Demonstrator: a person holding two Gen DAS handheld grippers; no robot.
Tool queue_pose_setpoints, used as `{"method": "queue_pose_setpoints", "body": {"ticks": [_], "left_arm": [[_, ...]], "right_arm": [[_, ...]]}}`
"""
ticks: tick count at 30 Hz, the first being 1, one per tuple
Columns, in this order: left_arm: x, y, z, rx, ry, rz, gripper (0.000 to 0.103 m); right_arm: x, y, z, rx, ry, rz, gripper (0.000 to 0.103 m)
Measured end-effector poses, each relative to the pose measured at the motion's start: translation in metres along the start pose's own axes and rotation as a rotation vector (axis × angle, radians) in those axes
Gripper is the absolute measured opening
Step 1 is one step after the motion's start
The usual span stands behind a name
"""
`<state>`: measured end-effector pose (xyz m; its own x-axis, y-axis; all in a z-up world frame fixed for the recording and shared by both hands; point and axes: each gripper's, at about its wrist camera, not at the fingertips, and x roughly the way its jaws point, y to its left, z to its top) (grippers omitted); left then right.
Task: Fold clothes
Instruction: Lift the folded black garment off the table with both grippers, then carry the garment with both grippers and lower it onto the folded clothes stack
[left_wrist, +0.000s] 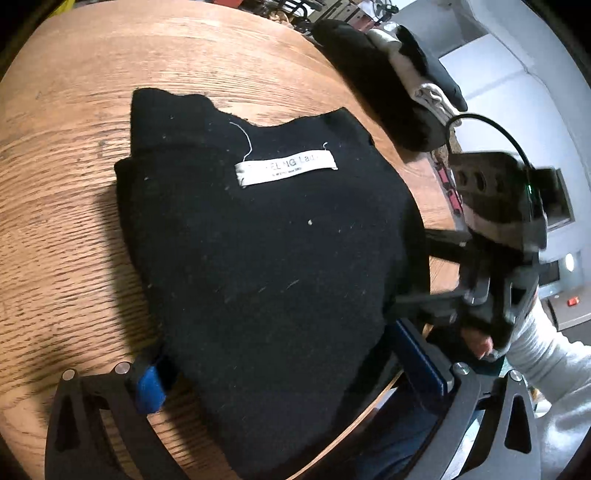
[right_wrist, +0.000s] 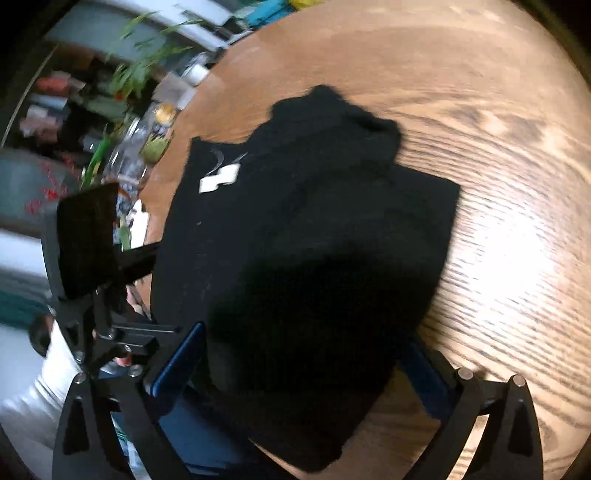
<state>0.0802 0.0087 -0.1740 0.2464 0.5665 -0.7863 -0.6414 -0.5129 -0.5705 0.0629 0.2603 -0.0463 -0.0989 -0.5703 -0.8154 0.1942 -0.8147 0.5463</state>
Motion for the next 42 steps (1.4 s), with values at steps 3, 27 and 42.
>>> {"method": "queue_pose_setpoints", "body": {"ticks": [3,27,42], "left_arm": [[0.011,-0.002,0.014,-0.035,0.014,-0.018,0.102],[0.031,-0.163,0.068,0.212,-0.014,0.069,0.052],[0.110,-0.350,0.371,0.301,-0.071,-0.053,0.053]], "right_arm": [[0.000,0.001,-0.001,0.026,-0.017,0.011,0.094],[-0.116,0.005,-0.037,0.030,-0.189,-0.155,0.053],[-0.437,-0.100,0.076,0.046,-0.371,-0.465,0.054]]}}
